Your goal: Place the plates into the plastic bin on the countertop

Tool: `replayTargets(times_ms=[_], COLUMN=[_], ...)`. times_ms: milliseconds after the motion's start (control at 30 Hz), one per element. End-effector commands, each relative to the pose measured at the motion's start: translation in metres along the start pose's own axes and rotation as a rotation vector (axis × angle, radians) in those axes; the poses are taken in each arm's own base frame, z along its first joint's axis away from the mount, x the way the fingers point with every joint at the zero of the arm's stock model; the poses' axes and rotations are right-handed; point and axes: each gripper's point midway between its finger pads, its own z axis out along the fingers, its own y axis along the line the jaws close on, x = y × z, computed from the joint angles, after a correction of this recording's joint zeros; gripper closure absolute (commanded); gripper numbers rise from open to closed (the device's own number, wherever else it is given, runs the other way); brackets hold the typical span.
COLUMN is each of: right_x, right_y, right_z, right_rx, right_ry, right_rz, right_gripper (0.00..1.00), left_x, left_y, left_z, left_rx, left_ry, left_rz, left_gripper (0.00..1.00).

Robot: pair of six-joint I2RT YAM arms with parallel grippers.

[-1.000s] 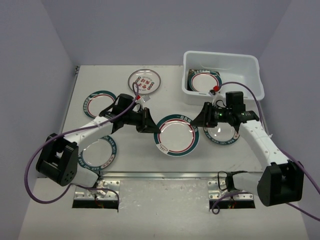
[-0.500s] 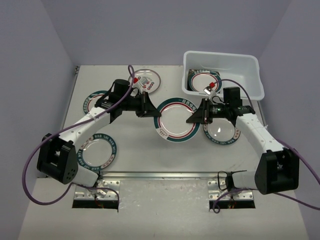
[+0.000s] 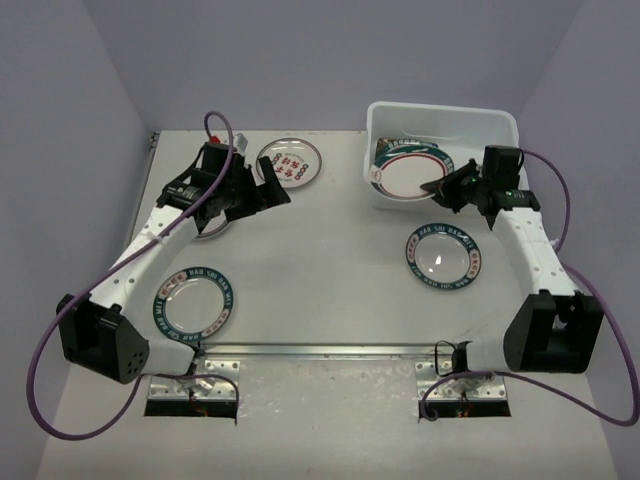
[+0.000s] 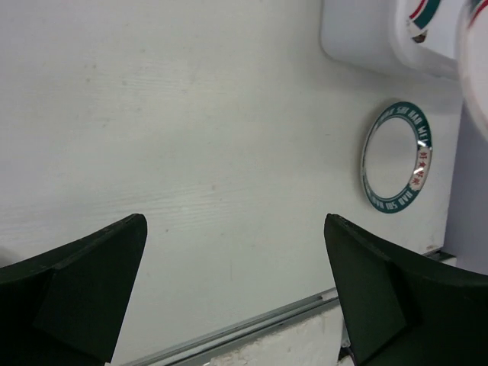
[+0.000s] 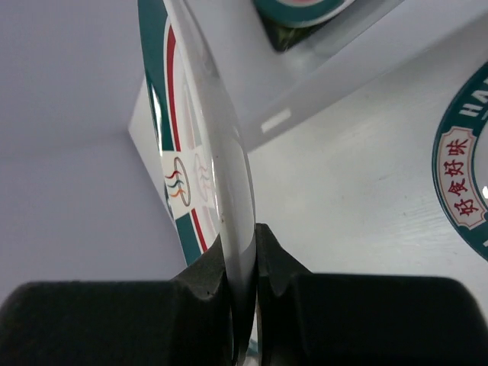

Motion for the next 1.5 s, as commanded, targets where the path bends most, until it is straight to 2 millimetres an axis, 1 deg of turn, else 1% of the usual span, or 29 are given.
replayTargets(times_ms=[0, 67, 133, 200, 267, 333, 433, 500, 533, 567, 633, 733, 767, 800, 833, 933, 1033, 1067, 1167, 1333, 1467], right_x=[-0.09, -0.11, -0.12, -0.123, -0.133, -0.128, -0.131, -0.135, -0.138, -0.141, -0.141, -0.13, -0.127, -0.124, -0.122, -0.121, -0.119, -0.118, -0.112, -0.096, -0.084], right_y=[0.011, 0.009, 0.02, 0.028, 0.03, 0.039, 0.037, 0.035, 0.038, 0.04, 0.036, 0.021, 0.018, 0.015, 0.011, 0.006, -0.002, 0.001, 0.003, -0.01, -0.009], right_z=[-0.017, -0.004, 0.016, 0.03, 0.045, 0.067, 0.093, 0.104, 0.108, 0.113, 0.126, 0.144, 0.147, 0.147, 0.146, 0.137, 0.137, 0.136, 0.134, 0.128, 0.127], right_rx=[0.099, 0.18, 0.185, 0.183, 0.206, 0.237, 0.293, 0.314, 0.308, 0.306, 0.323, 0.357, 0.364, 0.371, 0.382, 0.408, 0.423, 0.42, 0.431, 0.5, 0.504], right_ry=[-0.486, -0.542, -0.544, -0.542, -0.553, -0.534, -0.529, -0.531, -0.531, -0.528, -0.507, -0.45, -0.436, -0.427, -0.422, -0.429, -0.36, -0.34, -0.281, -0.201, -0.14], right_rz=[0.417, 0.486, 0.511, 0.525, 0.532, 0.518, 0.509, 0.507, 0.498, 0.488, 0.461, 0.447, 0.443, 0.437, 0.43, 0.4, 0.396, 0.384, 0.323, 0.338, 0.344], right_gripper=[1.0, 1.0, 1.0, 1.0, 1.0, 1.0, 1.0, 1.0, 1.0, 0.99, 0.89, 0.77, 0.72, 0.63, 0.52, 0.28, 0.23, 0.2, 0.02, 0.01, 0.01], left_x=[0.026, 0.045, 0.058, 0.067, 0.072, 0.076, 0.079, 0.078, 0.08, 0.081, 0.084, 0.092, 0.094, 0.096, 0.098, 0.1, 0.101, 0.101, 0.103, 0.102, 0.1], left_y=[0.03, 0.036, 0.04, 0.041, 0.04, 0.038, 0.038, 0.037, 0.037, 0.038, 0.038, 0.046, 0.049, 0.052, 0.056, 0.062, 0.063, 0.063, 0.064, 0.06, 0.057], left_z=[-0.013, -0.012, -0.013, -0.016, -0.018, -0.021, -0.028, -0.033, -0.035, -0.037, -0.04, -0.042, -0.042, -0.042, -0.043, -0.045, -0.044, -0.044, -0.041, -0.034, -0.03], left_rx=[-0.095, -0.085, -0.067, -0.052, -0.041, -0.023, -0.017, -0.012, -0.012, -0.01, -0.005, -0.025, -0.034, -0.049, -0.067, -0.09, -0.091, -0.093, -0.097, -0.077, -0.073], left_ry=[0.032, 0.072, 0.084, 0.095, 0.104, 0.113, 0.12, 0.113, 0.116, 0.118, 0.117, 0.122, 0.125, 0.129, 0.134, 0.131, 0.135, 0.14, 0.153, 0.174, 0.191], left_rz=[0.013, -0.003, -0.014, -0.026, -0.031, -0.031, -0.022, -0.013, -0.008, -0.004, 0.0, -0.005, -0.008, -0.008, -0.007, 0.004, 0.011, 0.011, 0.013, 0.018, 0.027], left_gripper=[0.0, 0.0, 0.0, 0.0, 0.0, 0.0, 0.0, 0.0, 0.0, 0.0, 0.0, 0.0, 0.0, 0.0, 0.0, 0.0, 0.0, 0.0, 0.0, 0.0, 0.0])
